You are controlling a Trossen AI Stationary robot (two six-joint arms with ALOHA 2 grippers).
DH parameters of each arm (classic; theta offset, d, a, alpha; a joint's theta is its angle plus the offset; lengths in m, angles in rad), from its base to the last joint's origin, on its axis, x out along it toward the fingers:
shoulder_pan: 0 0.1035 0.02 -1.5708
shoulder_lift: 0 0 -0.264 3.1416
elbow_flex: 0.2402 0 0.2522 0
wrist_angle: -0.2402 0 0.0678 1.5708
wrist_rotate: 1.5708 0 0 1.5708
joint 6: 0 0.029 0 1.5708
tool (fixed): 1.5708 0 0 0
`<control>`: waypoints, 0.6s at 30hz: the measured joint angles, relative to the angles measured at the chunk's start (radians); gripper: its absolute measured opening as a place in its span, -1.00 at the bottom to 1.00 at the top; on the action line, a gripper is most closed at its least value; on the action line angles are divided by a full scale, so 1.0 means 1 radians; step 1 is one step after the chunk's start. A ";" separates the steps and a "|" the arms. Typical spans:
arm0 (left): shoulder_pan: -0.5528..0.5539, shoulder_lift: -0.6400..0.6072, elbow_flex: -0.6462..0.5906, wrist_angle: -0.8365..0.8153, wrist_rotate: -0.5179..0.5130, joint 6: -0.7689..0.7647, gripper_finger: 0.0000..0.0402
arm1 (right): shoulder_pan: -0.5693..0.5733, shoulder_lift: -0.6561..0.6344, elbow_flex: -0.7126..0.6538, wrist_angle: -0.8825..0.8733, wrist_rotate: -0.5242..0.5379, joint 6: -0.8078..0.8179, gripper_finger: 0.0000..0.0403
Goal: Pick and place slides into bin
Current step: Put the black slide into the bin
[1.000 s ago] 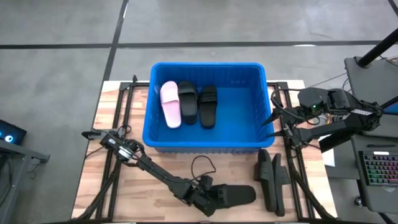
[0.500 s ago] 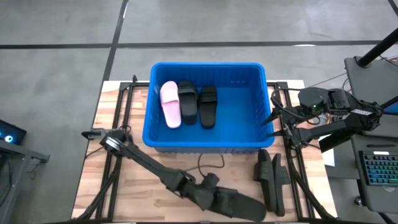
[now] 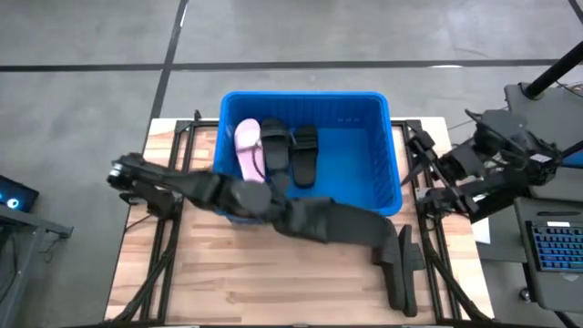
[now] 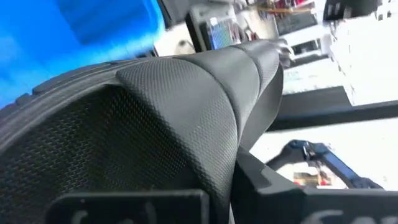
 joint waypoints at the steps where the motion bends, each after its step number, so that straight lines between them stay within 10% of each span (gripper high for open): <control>1: 0.017 -0.021 -0.001 -0.022 0.007 0.010 -0.99 | 0.014 0.010 0.016 -0.007 0.000 -0.027 0.01; 10: 0.142 -0.155 -0.002 -0.051 0.117 0.061 -0.99 | 0.111 0.122 0.155 -0.157 0.039 -0.371 0.01; 18: 0.189 -0.184 -0.002 -0.058 0.138 0.058 -0.99 | 0.175 0.209 0.222 -0.212 0.469 -0.663 0.01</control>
